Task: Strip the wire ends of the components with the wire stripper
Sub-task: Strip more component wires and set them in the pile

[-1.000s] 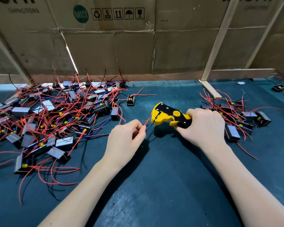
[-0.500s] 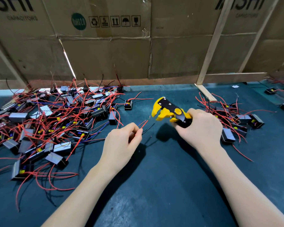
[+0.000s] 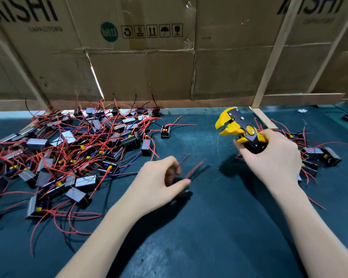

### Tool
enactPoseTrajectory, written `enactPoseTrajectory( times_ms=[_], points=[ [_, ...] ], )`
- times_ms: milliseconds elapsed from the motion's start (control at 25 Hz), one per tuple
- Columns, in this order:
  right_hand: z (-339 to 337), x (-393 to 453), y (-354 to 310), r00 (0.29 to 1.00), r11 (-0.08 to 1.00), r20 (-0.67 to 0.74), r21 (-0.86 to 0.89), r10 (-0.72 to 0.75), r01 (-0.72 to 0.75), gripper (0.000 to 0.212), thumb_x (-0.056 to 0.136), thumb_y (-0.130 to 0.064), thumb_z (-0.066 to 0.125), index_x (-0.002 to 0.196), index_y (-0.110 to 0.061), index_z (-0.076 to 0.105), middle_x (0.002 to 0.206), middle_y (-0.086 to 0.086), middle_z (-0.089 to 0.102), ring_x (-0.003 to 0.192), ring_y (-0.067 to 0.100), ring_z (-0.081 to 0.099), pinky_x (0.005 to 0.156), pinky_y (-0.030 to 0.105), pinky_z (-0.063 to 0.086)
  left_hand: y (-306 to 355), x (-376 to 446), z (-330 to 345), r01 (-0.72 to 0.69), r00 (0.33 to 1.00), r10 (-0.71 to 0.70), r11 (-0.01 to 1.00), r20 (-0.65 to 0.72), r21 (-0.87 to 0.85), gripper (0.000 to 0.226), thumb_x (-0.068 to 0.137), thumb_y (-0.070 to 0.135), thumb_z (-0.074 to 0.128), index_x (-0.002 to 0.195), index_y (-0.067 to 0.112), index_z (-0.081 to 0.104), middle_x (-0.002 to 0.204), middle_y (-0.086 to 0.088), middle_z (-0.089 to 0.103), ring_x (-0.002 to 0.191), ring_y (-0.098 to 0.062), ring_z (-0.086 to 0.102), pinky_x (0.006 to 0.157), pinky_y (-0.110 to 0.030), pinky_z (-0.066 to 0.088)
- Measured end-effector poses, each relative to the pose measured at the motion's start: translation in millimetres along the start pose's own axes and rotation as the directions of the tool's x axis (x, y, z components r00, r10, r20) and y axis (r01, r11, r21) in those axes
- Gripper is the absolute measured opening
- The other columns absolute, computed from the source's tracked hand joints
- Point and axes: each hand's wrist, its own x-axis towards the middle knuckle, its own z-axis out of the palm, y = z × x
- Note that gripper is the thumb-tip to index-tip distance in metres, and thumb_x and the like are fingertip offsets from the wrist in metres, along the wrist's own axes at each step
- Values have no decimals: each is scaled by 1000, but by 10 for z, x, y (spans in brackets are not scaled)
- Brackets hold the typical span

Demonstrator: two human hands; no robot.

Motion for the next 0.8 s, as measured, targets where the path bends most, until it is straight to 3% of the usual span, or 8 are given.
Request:
enactPoseTrajectory(
  times_ms=[80,160,280,360,440,560,800],
  points=[
    [-15,-6,-13,1000,999,6,50,-5,5,40,74,-54,73,74,-16,60,75,4,63,75,33,58,64,35,42,87,0,88,-56,992,83,962,93,-267,45,88,33,70,127,22,51,106,10,66,93,1,64,88,-21,48],
    [-29,-11,-40,997,990,57,132,-55,47,38,73,-52,74,71,-19,57,68,-1,59,69,26,54,61,32,38,61,17,119,-108,992,121,965,40,-239,57,90,30,66,140,22,41,131,10,57,117,1,56,102,-18,40],
    [-68,-28,-59,930,949,264,253,-257,191,36,68,-55,74,68,-23,56,62,-7,56,62,13,52,60,29,39,-150,84,28,-86,961,93,996,-259,37,46,87,14,70,130,12,54,123,1,60,111,-13,57,99,-38,43],
    [-82,-70,-96,797,910,465,333,-386,247,39,64,-63,73,64,-28,54,59,-13,57,58,7,52,56,21,37,-304,115,-80,57,924,11,984,-382,167,39,84,8,70,121,8,59,116,-6,61,109,-27,56,95,-46,43],
    [-56,-113,-117,704,902,566,320,-428,290,45,60,-69,69,63,-27,55,60,-12,58,59,7,54,56,25,41,-408,128,-167,219,891,-98,948,-444,231,35,83,8,68,118,7,60,115,-10,60,110,-33,54,94,-47,42],
    [-35,-94,-84,747,927,549,238,-376,291,44,60,-65,69,64,-24,54,59,-7,57,62,13,55,60,34,45,-481,118,-233,370,860,-173,859,-480,353,31,84,12,66,114,8,62,114,-14,60,107,-37,51,88,-46,39],
    [-29,-12,32,855,969,486,-64,-178,239,46,65,-69,68,76,-25,58,73,-5,61,77,24,59,68,33,46,-512,44,-423,625,760,-376,647,-530,436,23,83,18,63,102,5,63,109,-20,56,109,-39,46,87,-47,39]
  ],
)
